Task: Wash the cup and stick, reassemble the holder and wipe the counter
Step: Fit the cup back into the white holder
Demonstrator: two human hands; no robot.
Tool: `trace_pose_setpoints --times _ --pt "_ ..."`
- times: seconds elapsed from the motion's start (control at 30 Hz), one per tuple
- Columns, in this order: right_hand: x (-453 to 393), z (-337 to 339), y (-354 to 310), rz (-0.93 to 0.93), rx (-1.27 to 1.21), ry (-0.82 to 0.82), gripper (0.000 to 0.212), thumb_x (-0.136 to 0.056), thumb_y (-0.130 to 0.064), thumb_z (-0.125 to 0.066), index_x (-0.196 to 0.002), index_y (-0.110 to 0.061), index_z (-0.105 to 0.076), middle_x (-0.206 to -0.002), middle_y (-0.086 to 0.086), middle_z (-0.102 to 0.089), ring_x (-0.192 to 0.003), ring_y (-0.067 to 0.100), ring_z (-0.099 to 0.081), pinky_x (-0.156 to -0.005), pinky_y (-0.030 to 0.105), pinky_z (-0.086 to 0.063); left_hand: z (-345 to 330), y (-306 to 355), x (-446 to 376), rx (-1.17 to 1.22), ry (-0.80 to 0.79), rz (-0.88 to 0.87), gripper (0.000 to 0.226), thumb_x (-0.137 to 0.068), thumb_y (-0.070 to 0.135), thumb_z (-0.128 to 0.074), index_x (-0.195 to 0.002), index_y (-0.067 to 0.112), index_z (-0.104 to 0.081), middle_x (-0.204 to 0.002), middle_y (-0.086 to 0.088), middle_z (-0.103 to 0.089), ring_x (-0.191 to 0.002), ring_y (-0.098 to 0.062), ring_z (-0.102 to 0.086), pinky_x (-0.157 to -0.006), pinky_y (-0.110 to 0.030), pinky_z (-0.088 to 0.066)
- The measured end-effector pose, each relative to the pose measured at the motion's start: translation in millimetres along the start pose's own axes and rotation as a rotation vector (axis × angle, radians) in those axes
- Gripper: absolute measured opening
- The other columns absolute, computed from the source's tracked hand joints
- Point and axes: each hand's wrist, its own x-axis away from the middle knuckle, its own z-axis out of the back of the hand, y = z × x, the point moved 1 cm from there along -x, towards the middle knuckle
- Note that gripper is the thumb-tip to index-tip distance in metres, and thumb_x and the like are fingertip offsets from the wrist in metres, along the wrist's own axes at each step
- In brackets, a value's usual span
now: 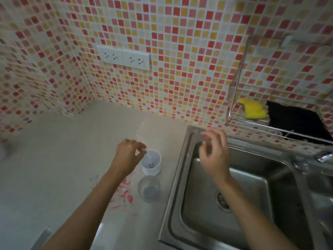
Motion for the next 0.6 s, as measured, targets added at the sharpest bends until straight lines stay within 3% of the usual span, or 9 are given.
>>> trace_pose_setpoints --times 0.1,0.17,0.43,0.6 --pt "31 -55 7 -0.252 0.006 -0.506 0.053 -0.084 -0.007 -0.062 -0.134 -0.016 -0.048 -0.134 0.002 -0.044 -0.12 0.016 -0.049 -0.102 0.021 -0.035 -9 -11 2 0.01 -0.088 -0.064 0.012 -0.089 0.026 -0.069 -0.097 0.022 -0.076 -0.088 0.001 -0.073 -0.089 -0.026 -0.058 -0.083 -0.037 -0.045" --pt "45 -87 15 -0.31 0.013 -0.713 0.07 -0.082 -0.01 -0.068 -0.144 -0.017 -0.037 -0.144 0.005 -0.037 -0.134 0.018 -0.037 -0.105 0.013 -0.018 -13 -18 1 0.022 -0.127 -0.084 0.013 -0.089 0.026 -0.068 -0.099 0.023 -0.076 -0.088 0.002 -0.073 -0.089 -0.025 -0.058 -0.084 -0.036 -0.046" --pt "53 -134 21 -0.42 -0.036 -0.854 0.086 -0.071 -0.024 -0.082 -0.144 -0.019 -0.037 -0.144 0.004 -0.04 -0.133 0.017 -0.038 -0.106 0.023 -0.029 -24 -28 -6 0.065 -0.142 -0.134 0.013 -0.084 0.019 -0.073 -0.096 0.015 -0.076 -0.087 -0.004 -0.074 -0.087 -0.029 -0.059 -0.08 -0.036 -0.049" --pt "54 -153 23 -0.433 -0.1 -0.876 0.084 -0.057 -0.039 -0.085 -0.132 -0.039 -0.046 -0.13 -0.014 -0.055 -0.117 0.006 -0.053 -0.095 0.038 -0.05 -27 -23 -10 0.11 -0.152 -0.159 0.016 -0.087 0.018 -0.07 -0.1 0.011 -0.076 -0.091 -0.008 -0.073 -0.094 -0.029 -0.056 -0.083 -0.034 -0.049"
